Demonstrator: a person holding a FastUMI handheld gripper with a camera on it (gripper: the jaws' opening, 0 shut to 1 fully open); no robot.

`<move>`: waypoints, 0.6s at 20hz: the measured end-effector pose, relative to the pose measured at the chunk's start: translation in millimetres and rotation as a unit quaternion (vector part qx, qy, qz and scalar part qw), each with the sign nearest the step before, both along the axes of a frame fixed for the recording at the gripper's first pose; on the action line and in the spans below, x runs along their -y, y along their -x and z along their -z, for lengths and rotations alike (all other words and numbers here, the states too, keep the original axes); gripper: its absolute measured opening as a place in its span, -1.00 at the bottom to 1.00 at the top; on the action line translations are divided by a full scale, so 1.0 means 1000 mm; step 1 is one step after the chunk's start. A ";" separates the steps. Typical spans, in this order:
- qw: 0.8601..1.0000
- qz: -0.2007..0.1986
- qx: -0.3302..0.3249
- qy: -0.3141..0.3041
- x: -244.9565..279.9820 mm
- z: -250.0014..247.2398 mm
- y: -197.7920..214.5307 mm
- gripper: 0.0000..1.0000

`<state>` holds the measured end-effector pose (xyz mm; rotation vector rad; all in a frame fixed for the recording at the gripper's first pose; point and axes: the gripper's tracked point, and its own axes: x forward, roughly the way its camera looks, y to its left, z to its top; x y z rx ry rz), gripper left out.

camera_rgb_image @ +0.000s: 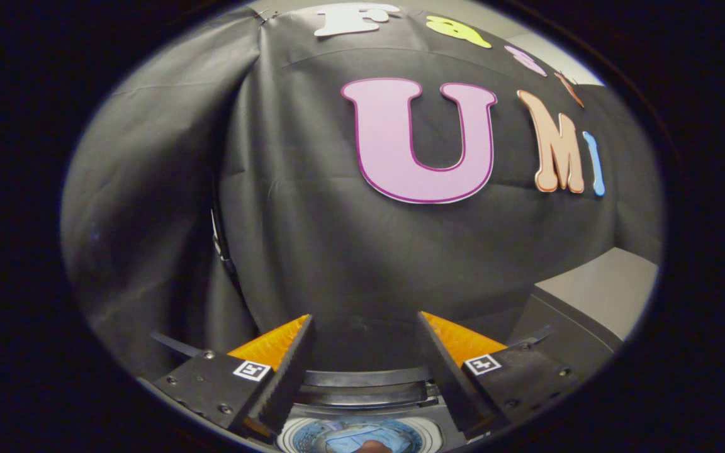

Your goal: Put the clothes into the washing machine and then close the washing machine lid.

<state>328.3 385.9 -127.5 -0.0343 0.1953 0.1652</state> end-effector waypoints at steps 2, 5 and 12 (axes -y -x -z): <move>1.000 0.002 0.002 -0.001 0.001 0.000 0.004 0.92; 1.000 0.003 0.001 0.001 0.001 0.002 0.011 0.92; 1.000 0.004 0.005 0.000 0.004 0.005 0.022 0.90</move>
